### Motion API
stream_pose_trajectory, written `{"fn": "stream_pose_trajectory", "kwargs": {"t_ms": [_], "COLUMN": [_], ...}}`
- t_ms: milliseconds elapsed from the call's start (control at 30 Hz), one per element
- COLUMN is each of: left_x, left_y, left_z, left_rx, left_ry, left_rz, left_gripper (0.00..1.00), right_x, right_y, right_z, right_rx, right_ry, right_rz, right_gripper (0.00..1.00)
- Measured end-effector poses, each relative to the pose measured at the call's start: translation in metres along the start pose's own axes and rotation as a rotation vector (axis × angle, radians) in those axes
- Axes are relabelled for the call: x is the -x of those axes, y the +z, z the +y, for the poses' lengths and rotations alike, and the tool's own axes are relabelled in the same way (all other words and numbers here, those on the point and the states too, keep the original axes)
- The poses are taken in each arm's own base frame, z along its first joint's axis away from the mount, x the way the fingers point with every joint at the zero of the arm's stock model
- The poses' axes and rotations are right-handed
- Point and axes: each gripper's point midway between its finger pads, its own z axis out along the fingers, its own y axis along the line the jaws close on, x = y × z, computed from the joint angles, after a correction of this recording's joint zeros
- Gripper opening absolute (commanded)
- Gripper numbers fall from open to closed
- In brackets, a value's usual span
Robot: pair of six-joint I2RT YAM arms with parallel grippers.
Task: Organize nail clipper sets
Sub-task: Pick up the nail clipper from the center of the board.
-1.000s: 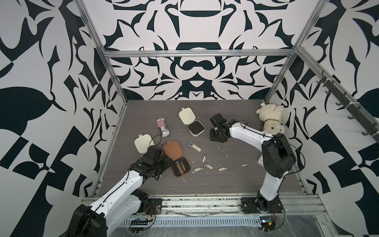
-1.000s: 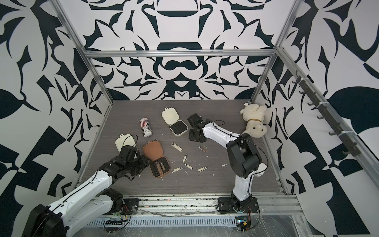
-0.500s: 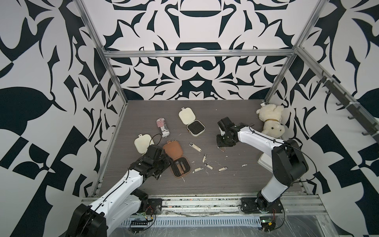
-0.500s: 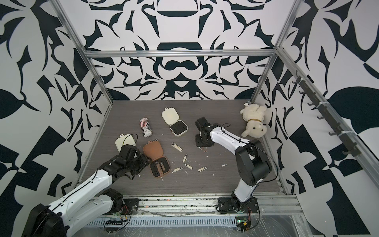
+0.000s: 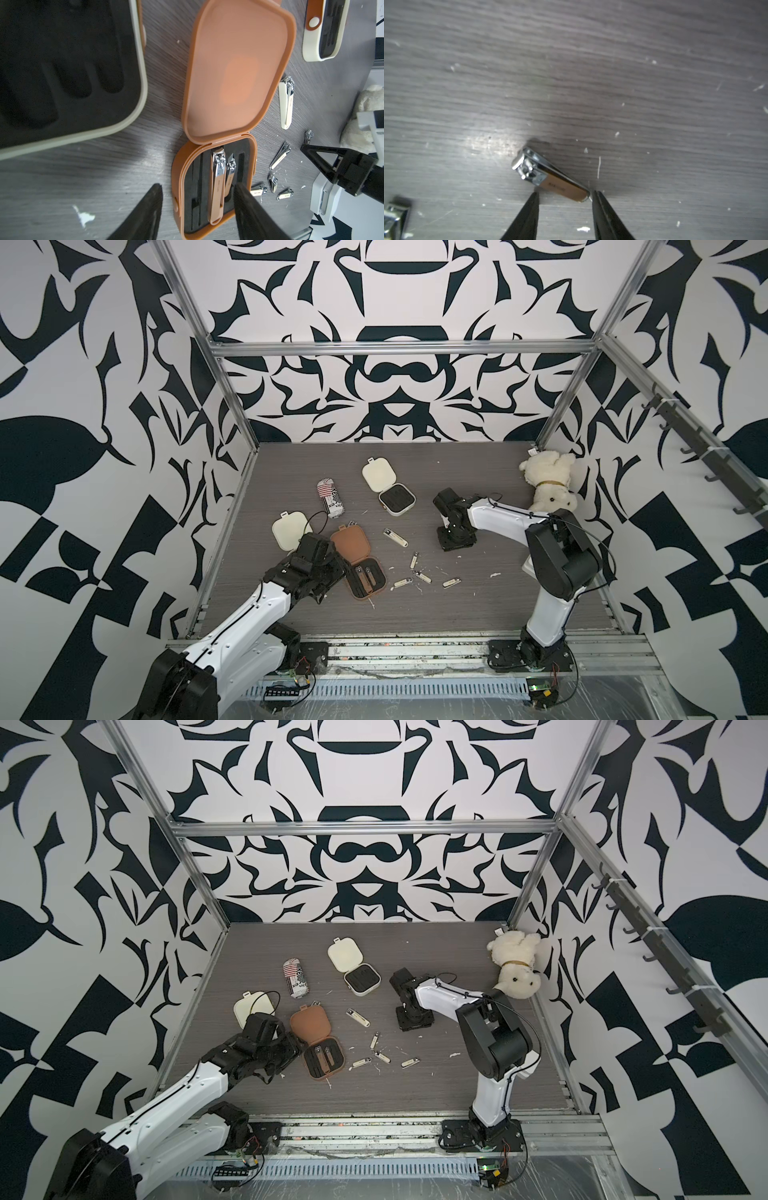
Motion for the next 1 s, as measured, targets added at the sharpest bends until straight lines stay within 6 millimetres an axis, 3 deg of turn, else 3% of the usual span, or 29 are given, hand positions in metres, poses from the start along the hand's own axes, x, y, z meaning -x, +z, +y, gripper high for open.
{"fn": "stream_pose_trajectory", "kwargs": {"t_ms": [200, 400, 467, 633, 1000], "left_x": [0.000, 0.000, 0.000, 0.000, -0.001], "left_y": [0.001, 0.001, 0.002, 0.004, 0.009], "left_z": [0.000, 0.000, 0.000, 0.001, 0.004], "left_rx": [-0.001, 0.003, 0.004, 0.007, 0.029], "left_ry": [0.000, -0.004, -0.005, -0.009, -0.009], "left_rz": [0.000, 0.002, 0.003, 0.004, 0.015], "left_gripper": [0.59, 0.59, 0.59, 0.59, 0.59], "right_x": [0.015, 0.030, 0.031, 0.031, 0.028], "right_y": [0.002, 0.003, 0.004, 0.004, -0.008], "right_z": [0.005, 0.009, 0.008, 0.009, 0.020], "right_rx": [-0.002, -0.009, -0.011, -0.007, 0.036], "right_ry": [-0.013, -0.019, -0.019, -0.016, -0.012], "right_rz": [-0.011, -0.026, -0.027, -0.027, -0.040], "right_gripper": [0.43, 0.31, 0.23, 0.16, 0.09]}}
